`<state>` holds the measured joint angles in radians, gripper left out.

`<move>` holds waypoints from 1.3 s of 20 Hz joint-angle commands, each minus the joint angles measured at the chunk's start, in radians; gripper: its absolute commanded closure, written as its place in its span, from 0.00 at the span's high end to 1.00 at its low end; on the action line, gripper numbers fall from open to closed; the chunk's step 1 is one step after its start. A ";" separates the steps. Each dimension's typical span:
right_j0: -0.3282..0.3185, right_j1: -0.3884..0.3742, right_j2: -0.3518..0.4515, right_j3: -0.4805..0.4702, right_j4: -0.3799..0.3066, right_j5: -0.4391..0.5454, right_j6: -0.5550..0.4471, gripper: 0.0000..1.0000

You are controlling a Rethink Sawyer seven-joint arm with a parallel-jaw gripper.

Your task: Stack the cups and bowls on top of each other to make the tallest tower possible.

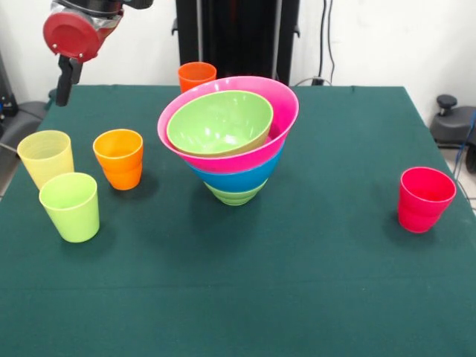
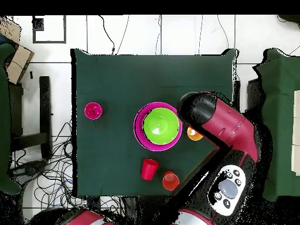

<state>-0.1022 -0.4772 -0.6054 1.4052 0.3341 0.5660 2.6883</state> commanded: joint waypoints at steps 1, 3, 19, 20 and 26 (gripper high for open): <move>-0.030 0.006 0.189 0.051 -0.114 -0.075 -0.129 1.00; -0.038 0.004 0.198 0.056 -0.127 -0.091 -0.128 1.00; -0.063 -0.005 0.245 0.090 -0.170 -0.128 -0.067 1.00; -0.062 -0.003 0.242 0.091 -0.171 -0.128 -0.065 1.00; -0.071 -0.009 0.248 0.106 -0.175 -0.129 -0.071 1.00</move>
<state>-0.1533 -0.4800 -0.5053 1.4254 0.2443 0.4699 2.6883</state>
